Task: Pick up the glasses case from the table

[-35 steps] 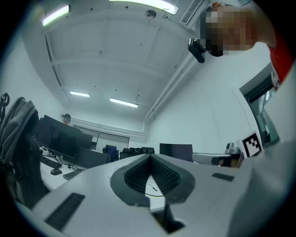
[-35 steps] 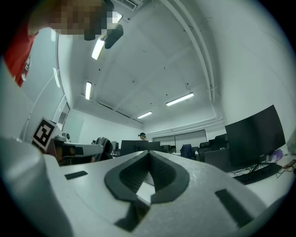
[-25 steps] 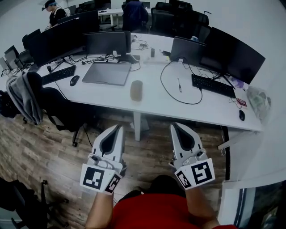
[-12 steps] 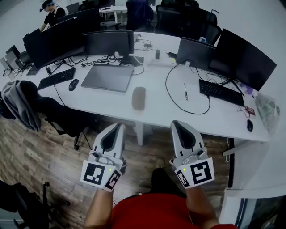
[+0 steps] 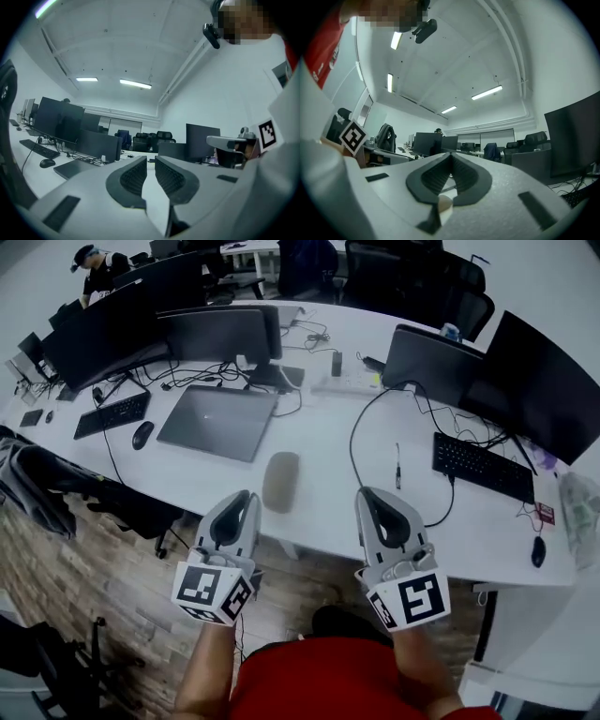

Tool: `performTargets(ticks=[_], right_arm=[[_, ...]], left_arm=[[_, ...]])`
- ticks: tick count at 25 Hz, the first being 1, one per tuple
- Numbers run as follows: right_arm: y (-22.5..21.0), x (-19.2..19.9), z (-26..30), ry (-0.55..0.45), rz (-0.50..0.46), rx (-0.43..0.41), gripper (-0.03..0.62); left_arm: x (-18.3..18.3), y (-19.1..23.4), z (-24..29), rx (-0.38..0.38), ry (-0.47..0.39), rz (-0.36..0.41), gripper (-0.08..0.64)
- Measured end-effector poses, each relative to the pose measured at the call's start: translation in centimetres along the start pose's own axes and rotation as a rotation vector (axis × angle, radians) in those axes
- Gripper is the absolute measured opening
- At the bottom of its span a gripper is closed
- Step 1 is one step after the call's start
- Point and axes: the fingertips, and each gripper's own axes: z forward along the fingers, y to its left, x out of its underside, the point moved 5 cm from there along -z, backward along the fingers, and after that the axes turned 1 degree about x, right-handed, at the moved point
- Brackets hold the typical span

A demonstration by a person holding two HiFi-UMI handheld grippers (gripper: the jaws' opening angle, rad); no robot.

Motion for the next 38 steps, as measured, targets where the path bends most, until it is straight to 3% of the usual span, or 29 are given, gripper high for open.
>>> performTargets(ticks=[2, 6, 13, 20, 26, 33, 38], right_arm=[[-1.7, 0.7, 1.3, 0.005, 0.002, -0.021, 0.005], [-4.0, 2.0, 3.6, 0.012, 0.011, -0.071, 0.005], [-5.9, 3.8, 6.2, 0.033, 0.029, -0.093, 0.005], [-7.1, 4.7, 8.2, 0.064, 0.033, -0.047, 0.005], [-8.0, 5.2, 8.9, 0.078, 0.047, -0.005, 0.005], [-8.2, 6.1, 8.9, 0.099, 0.067, 0.015, 0.005], [-8.5, 6.7, 8.7, 0.108, 0.086, 0.033, 0.005]], left_arm=[[1.2, 0.5, 2.6, -0.015, 0.025, -0.003, 0.091], [3.6, 1.4, 6.8, -0.063, 0.110, -0.003, 0.174], [9.2, 3.9, 12.3, -0.136, 0.322, 0.010, 0.306], [14.5, 5.6, 16.0, -0.152, 0.581, -0.060, 0.355], [18.2, 7.3, 17.6, -0.186, 0.731, -0.052, 0.376], [20.9, 7.4, 18.2, -0.183, 0.850, -0.021, 0.388], [20.8, 7.3, 18.3, -0.181, 0.839, -0.024, 0.388]])
